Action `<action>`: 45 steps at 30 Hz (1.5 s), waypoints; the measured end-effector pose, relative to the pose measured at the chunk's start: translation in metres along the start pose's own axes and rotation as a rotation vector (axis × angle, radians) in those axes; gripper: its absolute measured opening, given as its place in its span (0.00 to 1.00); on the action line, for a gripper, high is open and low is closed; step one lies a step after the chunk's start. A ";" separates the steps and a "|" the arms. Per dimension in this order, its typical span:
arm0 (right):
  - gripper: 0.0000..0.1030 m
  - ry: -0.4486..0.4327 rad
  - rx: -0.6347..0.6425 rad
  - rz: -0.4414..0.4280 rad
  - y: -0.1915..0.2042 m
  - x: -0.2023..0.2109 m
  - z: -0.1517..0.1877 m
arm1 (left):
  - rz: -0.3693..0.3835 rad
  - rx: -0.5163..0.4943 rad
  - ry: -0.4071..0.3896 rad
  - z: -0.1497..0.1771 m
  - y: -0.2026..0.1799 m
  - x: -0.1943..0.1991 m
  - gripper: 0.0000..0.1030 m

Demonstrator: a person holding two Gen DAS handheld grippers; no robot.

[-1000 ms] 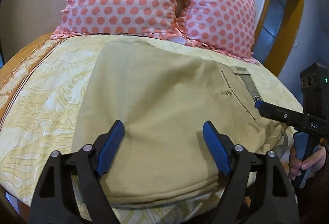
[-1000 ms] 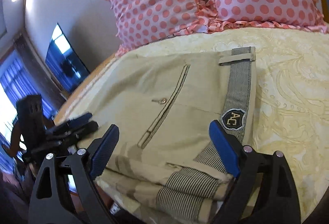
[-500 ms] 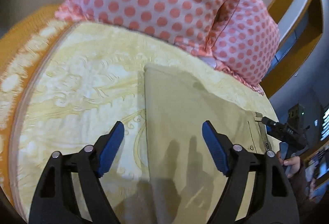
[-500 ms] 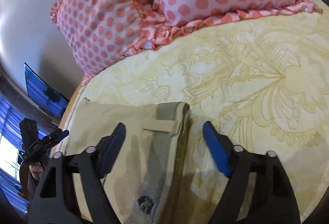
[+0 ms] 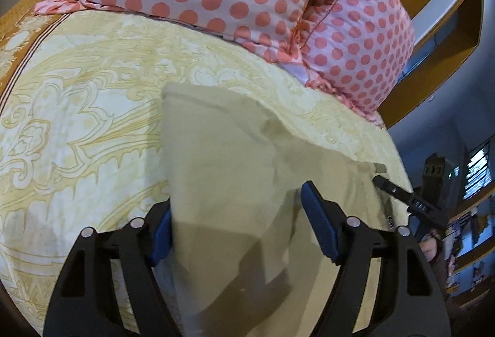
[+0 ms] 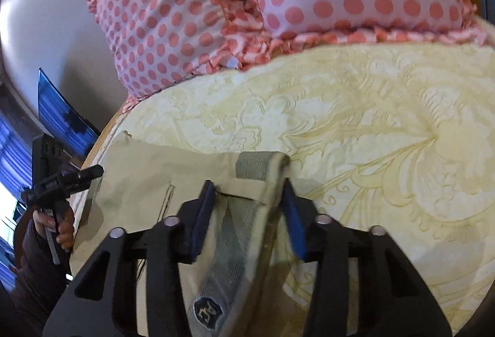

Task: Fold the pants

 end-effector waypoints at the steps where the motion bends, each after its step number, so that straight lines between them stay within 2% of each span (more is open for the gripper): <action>1: 0.32 -0.014 0.002 -0.030 0.001 0.006 -0.001 | 0.011 0.001 -0.005 -0.001 0.000 0.002 0.69; 4: 0.32 -0.025 0.041 -0.021 0.006 0.008 -0.003 | 0.016 0.015 -0.014 -0.005 0.003 0.002 0.66; 6: 0.32 0.016 0.041 0.000 0.005 -0.003 -0.002 | 0.018 0.034 -0.020 -0.008 0.007 0.002 0.64; 7: 0.32 0.039 0.024 -0.020 0.004 -0.006 -0.002 | 0.025 0.041 -0.024 -0.010 0.008 0.001 0.64; 9: 0.25 0.047 0.001 -0.055 0.001 -0.008 -0.003 | 0.023 0.051 -0.026 -0.013 0.011 -0.001 0.60; 10: 0.18 0.052 -0.011 -0.091 0.000 -0.007 -0.004 | 0.020 0.061 -0.026 -0.014 0.014 -0.003 0.53; 11: 0.16 0.048 -0.020 -0.116 0.000 -0.005 -0.005 | 0.019 0.077 -0.029 -0.016 0.017 -0.004 0.37; 13: 0.15 0.036 -0.025 -0.148 0.000 0.001 -0.008 | 0.029 0.091 -0.035 -0.017 0.020 -0.002 0.18; 16: 0.14 0.021 -0.022 -0.182 0.003 0.006 -0.019 | 0.037 0.079 -0.051 -0.023 0.017 0.003 0.09; 20: 0.14 -0.009 -0.003 -0.171 0.009 0.003 -0.047 | 0.019 0.053 -0.080 -0.045 0.010 0.003 0.06; 23: 0.14 -0.053 -0.014 -0.155 0.005 -0.005 -0.081 | -0.002 0.044 -0.117 -0.074 0.006 -0.005 0.06; 26: 0.14 -0.084 -0.043 -0.115 -0.007 -0.026 -0.119 | -0.057 0.004 -0.143 -0.108 0.004 -0.025 0.06; 29: 0.14 -0.056 -0.064 -0.065 -0.020 -0.055 -0.135 | -0.123 -0.006 -0.124 -0.130 0.016 -0.053 0.06; 31: 0.15 0.008 -0.063 0.009 -0.026 -0.081 -0.131 | -0.187 0.030 -0.088 -0.131 0.032 -0.074 0.10; 33: 0.20 0.026 -0.036 0.069 -0.026 -0.088 -0.125 | -0.217 0.040 -0.089 -0.126 0.039 -0.079 0.20; 34: 0.25 0.024 -0.027 0.095 -0.026 -0.084 -0.124 | -0.226 0.033 -0.098 -0.124 0.039 -0.076 0.25; 36: 0.39 0.017 -0.023 0.170 -0.028 -0.069 -0.124 | -0.275 0.010 -0.118 -0.121 0.035 -0.060 0.28; 37: 0.51 0.000 -0.024 0.184 -0.027 -0.057 -0.124 | -0.294 -0.019 -0.137 -0.117 0.028 -0.045 0.38; 38: 0.63 -0.038 -0.033 0.141 -0.024 -0.039 -0.122 | -0.291 -0.041 -0.156 -0.113 0.021 -0.033 0.49; 40: 0.78 -0.068 -0.047 0.011 -0.015 -0.015 -0.115 | -0.222 -0.086 -0.205 -0.098 -0.003 -0.007 0.53; 41: 0.79 -0.064 -0.050 -0.048 -0.011 -0.009 -0.111 | -0.181 -0.094 -0.208 -0.092 -0.011 0.000 0.54; 42: 0.79 -0.033 -0.054 -0.117 -0.003 -0.005 -0.104 | -0.100 -0.096 -0.198 -0.079 -0.022 0.004 0.55; 45: 0.82 0.104 -0.120 -0.235 0.009 -0.021 -0.088 | 0.031 -0.043 -0.110 -0.057 -0.032 -0.013 0.56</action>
Point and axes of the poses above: each gripper's, at about its wrist camera, not at the fingertips, and x roughly against the way its jaws point, y to its left, z to its underside, the point moved 4 cm from there along -x, roughly the way its jaws point, and after that the axes turned 13 degrees about z, right-handed, at the moved point
